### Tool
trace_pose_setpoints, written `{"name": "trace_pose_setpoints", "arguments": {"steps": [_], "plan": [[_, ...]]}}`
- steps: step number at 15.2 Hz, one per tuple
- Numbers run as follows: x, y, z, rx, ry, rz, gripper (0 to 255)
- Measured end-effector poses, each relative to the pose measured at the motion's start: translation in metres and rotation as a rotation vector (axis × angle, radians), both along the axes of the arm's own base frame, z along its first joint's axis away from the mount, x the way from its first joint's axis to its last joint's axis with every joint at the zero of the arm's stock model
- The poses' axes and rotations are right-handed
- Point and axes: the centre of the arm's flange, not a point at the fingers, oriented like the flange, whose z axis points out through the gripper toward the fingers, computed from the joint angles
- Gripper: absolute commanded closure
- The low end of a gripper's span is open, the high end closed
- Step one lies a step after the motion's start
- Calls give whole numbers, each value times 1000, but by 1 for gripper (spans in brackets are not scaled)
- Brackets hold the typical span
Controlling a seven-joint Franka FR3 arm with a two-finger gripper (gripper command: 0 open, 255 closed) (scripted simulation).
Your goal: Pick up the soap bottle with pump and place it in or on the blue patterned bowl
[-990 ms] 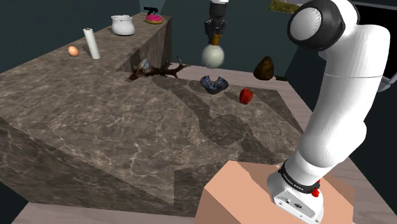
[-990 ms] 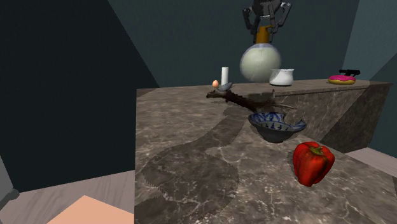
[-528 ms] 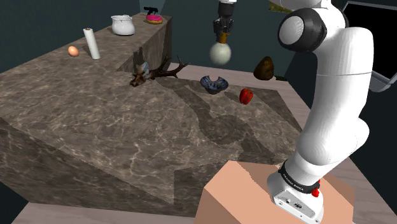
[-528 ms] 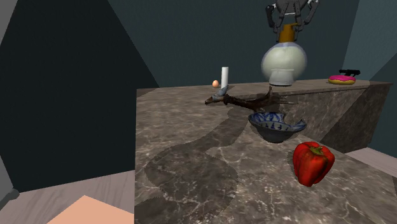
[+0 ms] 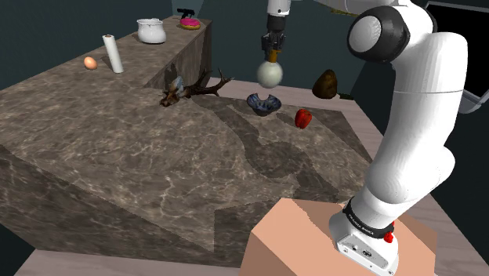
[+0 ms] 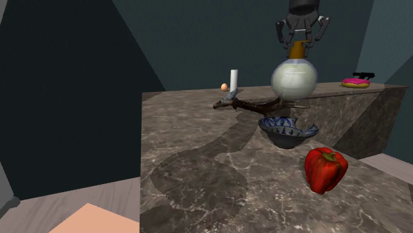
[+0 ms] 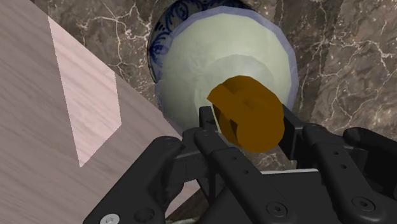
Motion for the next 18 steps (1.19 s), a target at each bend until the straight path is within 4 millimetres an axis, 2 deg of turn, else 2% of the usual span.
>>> {"name": "trace_pose_setpoints", "arguments": {"steps": [14, 18], "plan": [[-2, 1, -75, 0, 0, 0, 255], [-1, 1, -82, 0, 0, 0, 255]]}}
